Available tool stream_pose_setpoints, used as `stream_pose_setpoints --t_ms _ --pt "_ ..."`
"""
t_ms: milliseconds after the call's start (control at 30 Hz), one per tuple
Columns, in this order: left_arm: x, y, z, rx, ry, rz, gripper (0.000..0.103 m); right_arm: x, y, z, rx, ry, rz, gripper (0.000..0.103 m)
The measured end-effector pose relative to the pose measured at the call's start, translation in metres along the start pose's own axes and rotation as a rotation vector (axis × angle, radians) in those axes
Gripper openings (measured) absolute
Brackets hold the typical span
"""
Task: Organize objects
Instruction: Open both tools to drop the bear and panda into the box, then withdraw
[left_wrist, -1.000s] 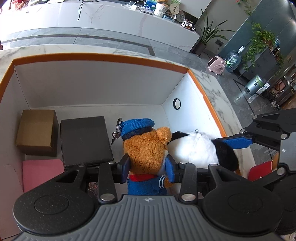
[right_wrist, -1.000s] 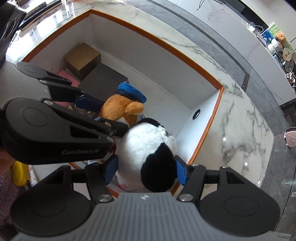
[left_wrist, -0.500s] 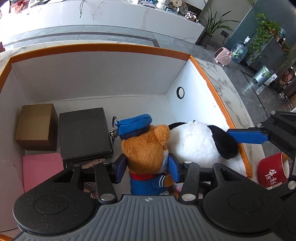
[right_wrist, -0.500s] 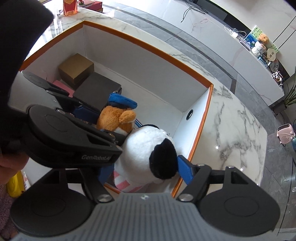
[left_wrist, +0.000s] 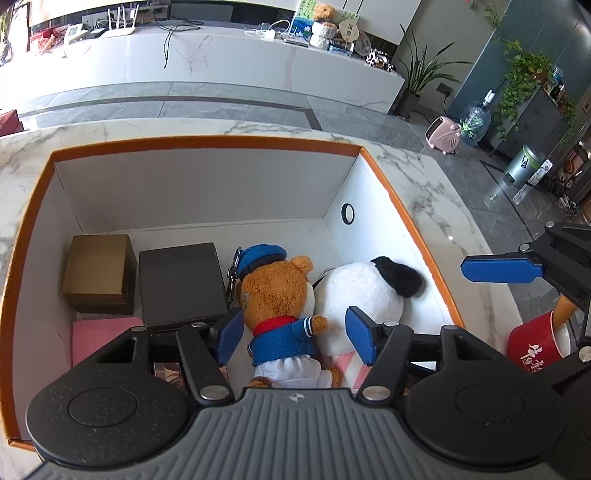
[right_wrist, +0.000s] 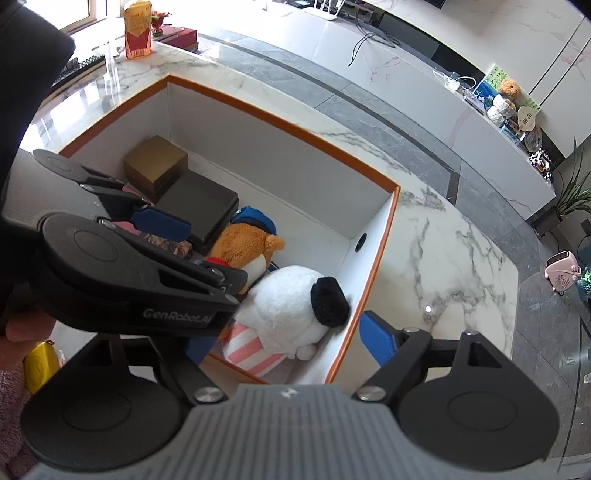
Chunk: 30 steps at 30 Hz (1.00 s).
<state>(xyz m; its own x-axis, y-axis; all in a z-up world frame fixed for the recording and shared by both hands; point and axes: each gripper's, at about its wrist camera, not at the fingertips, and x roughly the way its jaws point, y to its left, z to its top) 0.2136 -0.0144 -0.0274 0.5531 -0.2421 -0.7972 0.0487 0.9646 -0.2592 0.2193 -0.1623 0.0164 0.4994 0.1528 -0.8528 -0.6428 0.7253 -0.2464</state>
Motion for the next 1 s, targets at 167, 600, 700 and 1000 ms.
stream_pose_setpoints --t_ms 167,600,700,1000 --pt "-0.021 -0.009 -0.001 0.030 -0.062 0.019 0.072 -0.020 -0.002 -0.007 0.027 -0.042 -0.017 0.083" --pt "-0.073 -0.035 -0.022 0.130 -0.211 0.019 0.072 -0.078 -0.016 -0.050 0.253 -0.200 -0.031 0.084" --pt "-0.078 -0.043 -0.029 0.159 -0.223 0.015 0.072 -0.085 -0.016 -0.065 0.299 -0.218 -0.035 0.084" --pt "-0.086 -0.055 -0.056 0.224 -0.208 -0.024 0.072 -0.083 -0.017 -0.116 0.449 -0.222 -0.038 0.084"
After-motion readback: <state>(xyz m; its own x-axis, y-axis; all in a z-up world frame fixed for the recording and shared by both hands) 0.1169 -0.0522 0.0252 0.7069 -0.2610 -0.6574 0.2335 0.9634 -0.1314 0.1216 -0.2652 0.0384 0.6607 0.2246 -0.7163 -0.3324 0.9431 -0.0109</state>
